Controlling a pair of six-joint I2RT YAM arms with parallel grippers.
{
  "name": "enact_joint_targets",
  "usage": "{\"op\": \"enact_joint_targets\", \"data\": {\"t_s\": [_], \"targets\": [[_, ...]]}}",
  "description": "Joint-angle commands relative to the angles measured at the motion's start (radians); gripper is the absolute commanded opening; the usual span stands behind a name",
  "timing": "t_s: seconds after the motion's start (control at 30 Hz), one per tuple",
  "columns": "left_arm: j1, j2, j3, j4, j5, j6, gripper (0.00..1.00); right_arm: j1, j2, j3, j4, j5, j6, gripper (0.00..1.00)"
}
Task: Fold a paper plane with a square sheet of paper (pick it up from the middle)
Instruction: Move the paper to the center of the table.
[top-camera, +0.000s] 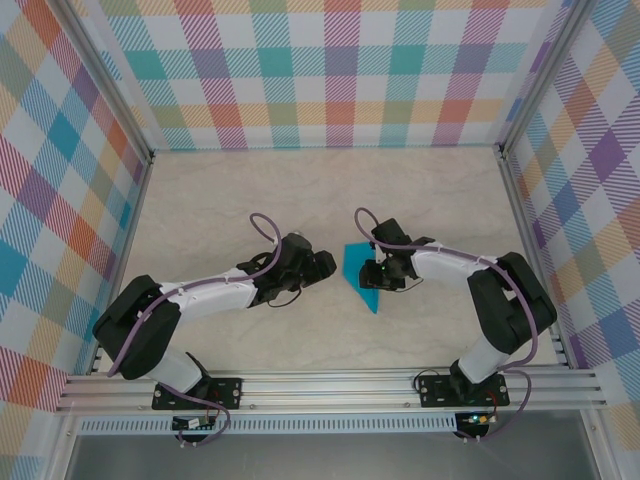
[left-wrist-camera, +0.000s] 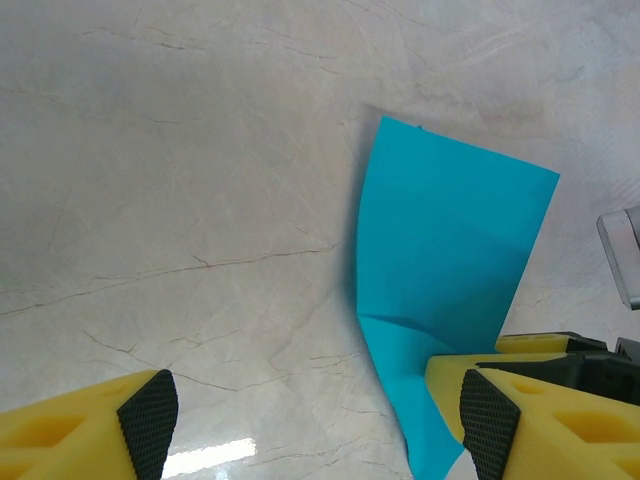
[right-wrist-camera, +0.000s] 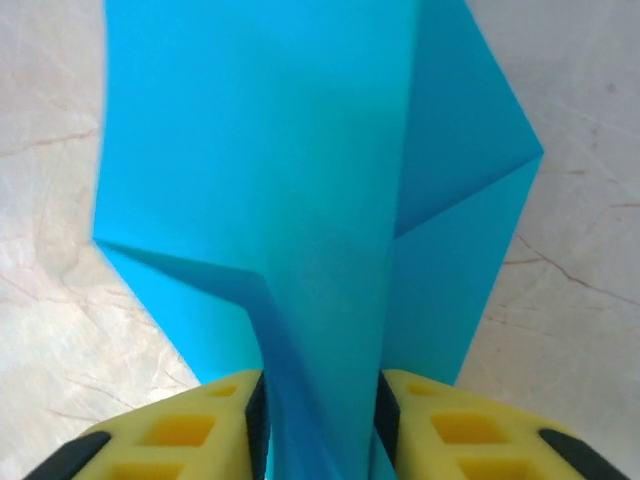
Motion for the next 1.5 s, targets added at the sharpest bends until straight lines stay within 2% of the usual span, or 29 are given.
{"op": "enact_joint_targets", "data": {"t_s": [0.0,0.1,0.2,0.43,0.57,0.7,0.8,1.0,1.13,1.23,1.3,1.37,1.4,1.47], "targets": [[0.005,-0.001,0.030,-0.017,0.000,0.019,0.77,-0.001,-0.002,0.017,0.018,-0.035,-0.006,0.23],[0.005,-0.013,0.026,-0.034,-0.010,0.022,0.77,-0.002,-0.013,0.006,0.033,-0.068,0.005,0.11],[0.004,-0.046,0.013,-0.062,-0.032,0.025,0.77,-0.004,-0.046,-0.029,0.102,-0.175,0.037,0.00],[0.004,-0.193,-0.041,-0.154,-0.116,0.018,0.78,-0.001,-0.051,-0.089,0.331,-0.485,0.133,0.00],[0.005,-0.310,-0.091,-0.184,-0.150,0.004,0.78,0.016,0.006,-0.121,0.546,-0.650,0.239,0.01],[0.004,-0.405,-0.144,-0.170,-0.149,0.001,0.78,0.053,0.105,-0.119,0.652,-0.705,0.292,0.01],[0.005,-0.420,-0.165,-0.150,-0.119,0.011,0.77,0.056,0.159,-0.142,0.697,-0.706,0.312,0.01],[0.004,-0.326,-0.129,-0.050,0.024,0.068,0.74,0.052,0.219,-0.161,0.691,-0.698,0.305,0.02],[0.004,-0.198,0.007,-0.077,0.123,0.139,0.66,0.041,0.251,-0.178,0.703,-0.692,0.310,0.03],[0.006,-0.059,0.150,-0.229,0.080,0.155,0.54,0.038,0.255,-0.192,0.698,-0.677,0.307,0.04],[0.008,0.060,0.249,-0.333,0.073,0.167,0.38,0.035,0.251,-0.198,0.696,-0.672,0.305,0.06],[0.009,0.161,0.319,-0.364,0.100,0.170,0.20,0.033,0.246,-0.197,0.686,-0.663,0.301,0.07],[0.010,0.203,0.353,-0.395,0.087,0.161,0.14,0.033,0.246,-0.197,0.682,-0.661,0.299,0.07],[0.009,0.253,0.382,-0.415,0.074,0.148,0.10,0.033,0.245,-0.196,0.679,-0.657,0.300,0.08]]}}
